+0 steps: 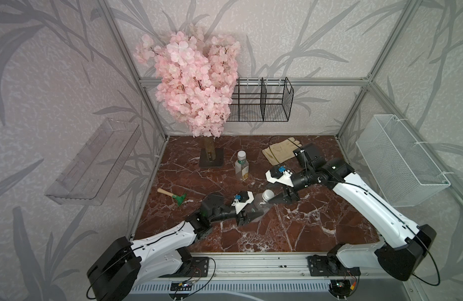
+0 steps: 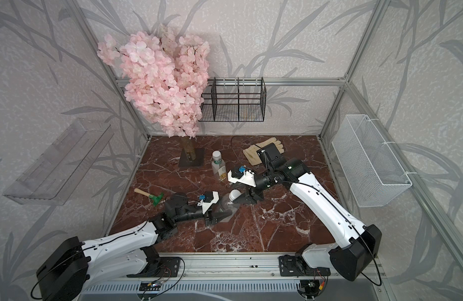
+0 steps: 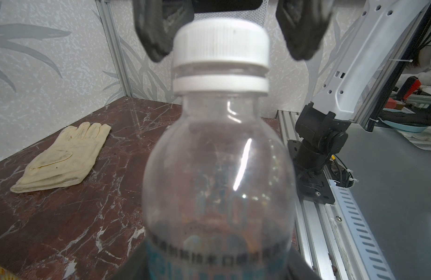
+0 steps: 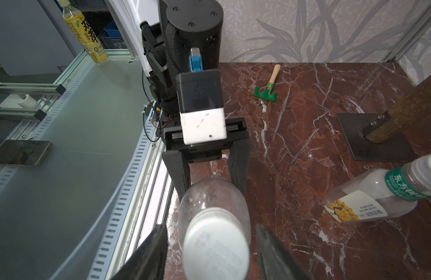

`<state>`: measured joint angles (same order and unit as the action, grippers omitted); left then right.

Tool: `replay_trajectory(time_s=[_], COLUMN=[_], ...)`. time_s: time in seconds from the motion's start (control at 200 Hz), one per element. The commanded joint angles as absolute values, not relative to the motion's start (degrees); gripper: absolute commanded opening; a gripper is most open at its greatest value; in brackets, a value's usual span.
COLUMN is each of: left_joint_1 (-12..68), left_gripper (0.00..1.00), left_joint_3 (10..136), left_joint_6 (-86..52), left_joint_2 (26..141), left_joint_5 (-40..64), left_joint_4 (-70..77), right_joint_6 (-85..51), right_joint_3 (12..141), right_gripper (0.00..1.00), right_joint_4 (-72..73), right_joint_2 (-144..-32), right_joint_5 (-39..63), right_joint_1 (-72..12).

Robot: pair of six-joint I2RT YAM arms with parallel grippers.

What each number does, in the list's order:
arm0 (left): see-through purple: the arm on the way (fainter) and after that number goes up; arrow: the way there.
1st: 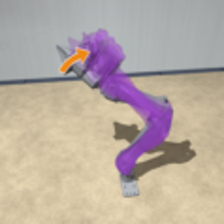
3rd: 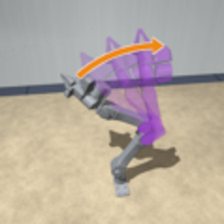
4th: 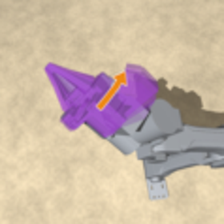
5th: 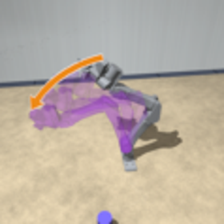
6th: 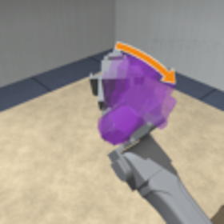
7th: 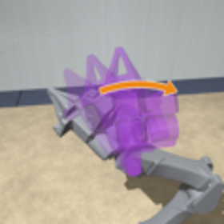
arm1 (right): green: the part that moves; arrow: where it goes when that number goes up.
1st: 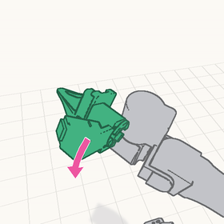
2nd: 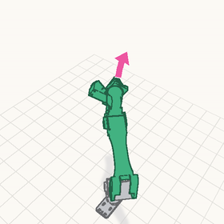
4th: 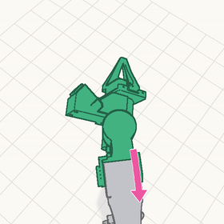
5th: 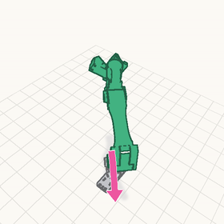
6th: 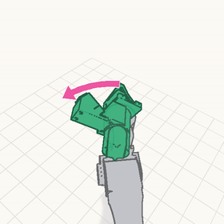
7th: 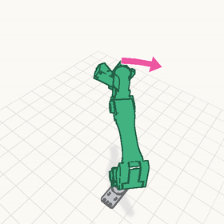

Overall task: Screw on the bottle caps
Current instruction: Screw the bottle cap onto the plastic bottle.

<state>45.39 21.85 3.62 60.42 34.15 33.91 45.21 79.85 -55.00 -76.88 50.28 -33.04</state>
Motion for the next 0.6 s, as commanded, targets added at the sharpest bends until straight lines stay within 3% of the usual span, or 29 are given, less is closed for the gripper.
replay_trajectory(time_s=[0.0, 0.38, 0.595], left_joint_1=[45.62, 45.65, 45.62], left_gripper=[0.55, 0.55, 0.55], left_joint_3=[21.80, 21.80, 21.88], left_joint_6=[4.55, 4.76, 5.00], left_joint_2=[59.26, 59.03, 58.73], left_joint_5=[34.31, 33.55, 31.11], left_joint_4=[34.43, 34.10, 34.01], right_joint_6=[44.93, 43.64, 38.11], right_joint_3=[79.54, 79.45, 78.08], right_gripper=[0.60, 0.33, 0.26], right_joint_4=[-54.76, -55.03, -52.17], right_joint_2=[-77.34, -77.39, -76.23], right_joint_5=[49.94, 49.14, 43.12], right_joint_1=[-32.95, -33.15, -35.77])
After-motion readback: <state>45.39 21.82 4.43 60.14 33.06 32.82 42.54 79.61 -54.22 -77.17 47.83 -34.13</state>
